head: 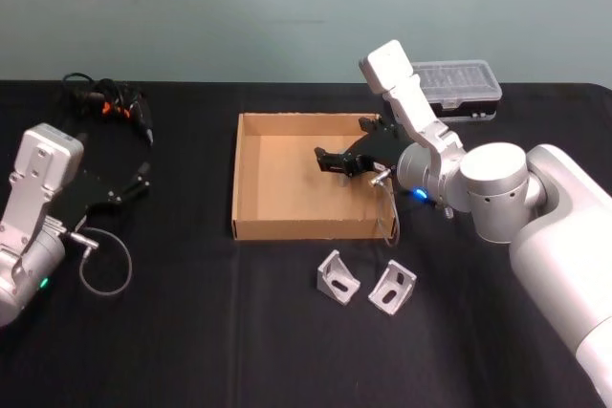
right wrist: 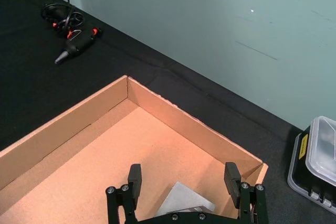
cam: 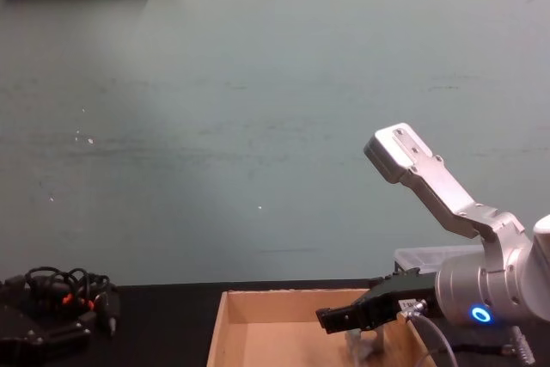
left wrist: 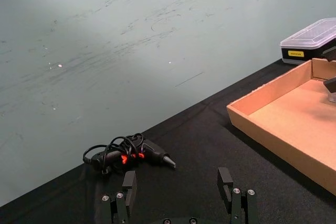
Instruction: Use one hand to pick up the angle iron from the table and place it into the box.
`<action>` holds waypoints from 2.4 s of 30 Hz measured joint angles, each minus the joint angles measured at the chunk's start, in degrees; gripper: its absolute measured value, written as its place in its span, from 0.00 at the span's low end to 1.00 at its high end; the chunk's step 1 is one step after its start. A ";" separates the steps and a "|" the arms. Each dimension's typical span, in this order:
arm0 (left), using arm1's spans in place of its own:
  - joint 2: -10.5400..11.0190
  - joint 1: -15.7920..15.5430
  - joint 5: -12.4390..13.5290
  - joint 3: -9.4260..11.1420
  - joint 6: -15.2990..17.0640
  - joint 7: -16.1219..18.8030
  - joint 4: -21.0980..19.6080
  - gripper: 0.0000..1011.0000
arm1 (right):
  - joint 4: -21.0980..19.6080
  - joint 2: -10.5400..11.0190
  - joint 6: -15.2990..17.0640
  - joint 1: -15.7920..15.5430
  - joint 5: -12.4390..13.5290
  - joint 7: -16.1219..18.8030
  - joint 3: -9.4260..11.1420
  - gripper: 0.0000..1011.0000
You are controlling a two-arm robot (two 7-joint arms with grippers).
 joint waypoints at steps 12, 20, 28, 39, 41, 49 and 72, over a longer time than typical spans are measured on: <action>0.00 0.00 0.00 0.00 0.00 0.00 0.00 1.00 | -7.13 2.33 -0.30 -4.31 0.97 0.64 1.35 0.99; 0.00 0.00 0.00 0.00 0.00 0.00 0.00 1.00 | -19.55 6.83 1.55 -11.76 4.04 2.56 3.24 0.99; 0.00 0.00 0.00 0.00 0.00 0.00 0.00 1.00 | -30.66 12.64 5.03 -18.36 6.50 4.91 3.95 0.99; 0.00 0.00 0.00 0.00 0.00 0.00 0.00 1.00 | -43.15 22.00 10.76 -27.06 9.87 7.78 5.87 0.99; 0.00 0.00 0.00 0.00 0.00 0.00 0.00 1.00 | -44.96 23.50 12.03 -28.64 10.57 8.03 6.22 0.99; 0.00 0.00 0.00 0.00 0.00 0.00 0.00 1.00 | -48.65 27.22 16.07 -31.77 11.50 8.15 5.53 0.99; 0.00 0.00 0.00 0.00 0.00 0.00 0.00 1.00 | -45.01 25.83 18.15 -28.80 11.74 5.67 2.15 0.99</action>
